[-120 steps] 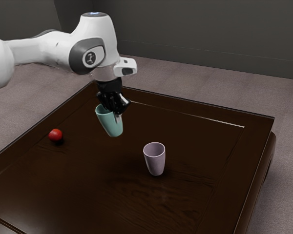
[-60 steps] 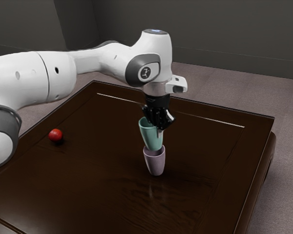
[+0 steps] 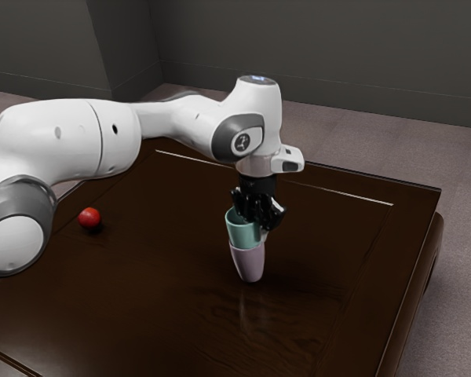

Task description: Place the left cup onto the right cup

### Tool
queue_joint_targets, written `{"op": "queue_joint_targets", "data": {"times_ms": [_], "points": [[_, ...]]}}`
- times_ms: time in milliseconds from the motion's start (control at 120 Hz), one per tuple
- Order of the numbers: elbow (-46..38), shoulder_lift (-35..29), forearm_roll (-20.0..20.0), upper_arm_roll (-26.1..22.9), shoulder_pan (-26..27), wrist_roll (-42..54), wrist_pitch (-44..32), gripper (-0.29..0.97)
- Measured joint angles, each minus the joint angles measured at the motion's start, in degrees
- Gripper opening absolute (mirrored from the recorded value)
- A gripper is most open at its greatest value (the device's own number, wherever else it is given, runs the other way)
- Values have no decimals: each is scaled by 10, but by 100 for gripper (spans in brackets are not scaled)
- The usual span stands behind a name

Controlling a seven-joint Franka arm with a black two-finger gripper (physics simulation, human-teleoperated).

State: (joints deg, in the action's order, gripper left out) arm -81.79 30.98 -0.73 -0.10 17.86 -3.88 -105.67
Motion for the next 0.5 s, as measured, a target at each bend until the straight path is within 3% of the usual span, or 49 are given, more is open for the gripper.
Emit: {"op": "queue_joint_targets", "data": {"times_ms": [100, 208, 392, 500], "points": [[-7, -11, -2, 0, -1, -1, 0, 33], [-30, -56, -3, 0, -2, -1, 4, 47], [-76, -173, -2, 1, -8, 1, 33, 59], [-68, -197, 1, 12, -47, 7, 64, 63]]}}
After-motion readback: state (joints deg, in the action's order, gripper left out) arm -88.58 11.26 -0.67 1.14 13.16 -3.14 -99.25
